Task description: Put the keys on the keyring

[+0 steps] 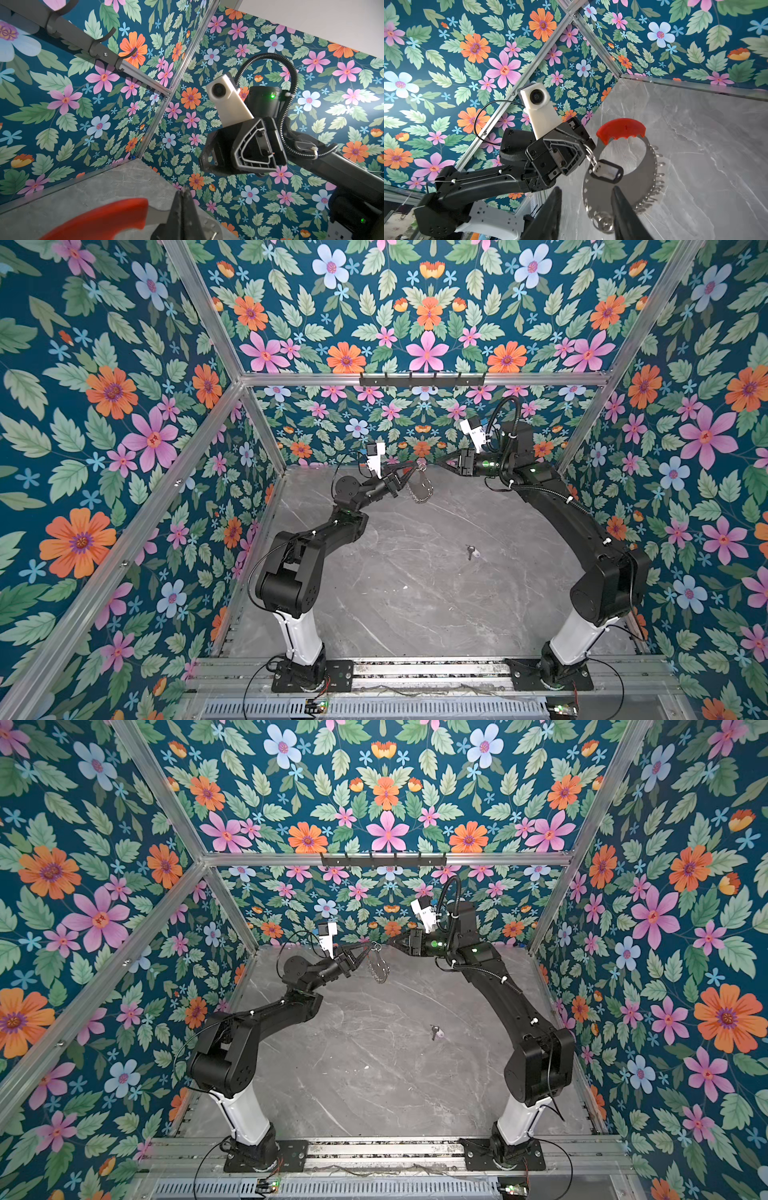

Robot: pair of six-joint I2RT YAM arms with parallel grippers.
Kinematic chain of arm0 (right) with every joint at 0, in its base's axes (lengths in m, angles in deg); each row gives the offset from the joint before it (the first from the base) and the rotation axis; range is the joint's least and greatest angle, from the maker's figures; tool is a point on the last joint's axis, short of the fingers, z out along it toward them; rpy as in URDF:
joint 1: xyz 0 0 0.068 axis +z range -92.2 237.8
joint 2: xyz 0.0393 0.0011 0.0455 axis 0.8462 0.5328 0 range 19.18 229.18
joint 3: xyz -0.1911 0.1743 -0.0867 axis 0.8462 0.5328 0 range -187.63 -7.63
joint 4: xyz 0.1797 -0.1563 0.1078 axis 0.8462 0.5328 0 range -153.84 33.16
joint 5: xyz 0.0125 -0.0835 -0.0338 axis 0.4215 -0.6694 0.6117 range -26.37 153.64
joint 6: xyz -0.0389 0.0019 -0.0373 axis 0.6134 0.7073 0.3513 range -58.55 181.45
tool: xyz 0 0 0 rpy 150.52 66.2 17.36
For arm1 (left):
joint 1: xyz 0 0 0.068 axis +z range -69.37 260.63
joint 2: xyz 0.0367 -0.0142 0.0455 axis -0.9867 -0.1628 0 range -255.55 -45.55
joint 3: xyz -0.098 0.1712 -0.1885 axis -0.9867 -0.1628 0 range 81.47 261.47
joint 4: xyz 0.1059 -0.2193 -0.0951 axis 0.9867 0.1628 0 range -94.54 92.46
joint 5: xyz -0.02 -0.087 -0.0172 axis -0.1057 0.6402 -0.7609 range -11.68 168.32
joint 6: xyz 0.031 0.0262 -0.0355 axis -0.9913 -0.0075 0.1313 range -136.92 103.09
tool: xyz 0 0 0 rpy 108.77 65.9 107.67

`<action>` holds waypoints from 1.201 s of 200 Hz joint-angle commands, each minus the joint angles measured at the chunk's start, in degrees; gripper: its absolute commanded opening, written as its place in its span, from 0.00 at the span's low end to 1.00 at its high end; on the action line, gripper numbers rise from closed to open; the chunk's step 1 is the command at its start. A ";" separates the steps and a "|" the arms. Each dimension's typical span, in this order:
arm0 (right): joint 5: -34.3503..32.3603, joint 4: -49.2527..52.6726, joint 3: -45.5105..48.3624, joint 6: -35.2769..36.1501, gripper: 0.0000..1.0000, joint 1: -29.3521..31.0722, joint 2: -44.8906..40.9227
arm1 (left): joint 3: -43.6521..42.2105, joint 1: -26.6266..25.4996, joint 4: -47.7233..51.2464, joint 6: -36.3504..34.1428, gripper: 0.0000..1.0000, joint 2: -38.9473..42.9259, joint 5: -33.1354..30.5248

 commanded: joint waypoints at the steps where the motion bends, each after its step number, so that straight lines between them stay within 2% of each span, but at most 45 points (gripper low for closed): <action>1: 1.88 -3.91 -1.03 -3.22 0.40 -0.04 1.41 | -2.21 -0.33 -3.27 -3.09 0.00 1.28 -3.23; 30: 3.52 -3.49 -3.97 -3.63 0.36 0.15 3.93 | -2.86 -0.38 -6.98 -2.76 0.00 1.01 -5.43; 58: 4.44 -3.21 -4.89 -3.16 0.33 0.92 4.53 | -1.41 -0.35 -7.92 -0.63 0.00 -0.11 -4.94; 103: 3.29 -1.23 -5.02 -1.08 0.33 1.97 4.86 | -0.53 -0.87 -10.50 2.39 0.00 -1.32 -6.08; 177: 2.68 1.00 -8.25 0.52 0.33 2.60 7.04 | 0.19 -1.67 -10.65 3.13 0.00 -1.46 -5.88; 240: 1.34 3.13 -8.86 2.15 0.38 2.65 6.82 | 1.10 -1.84 -11.16 4.12 0.00 -1.99 -5.46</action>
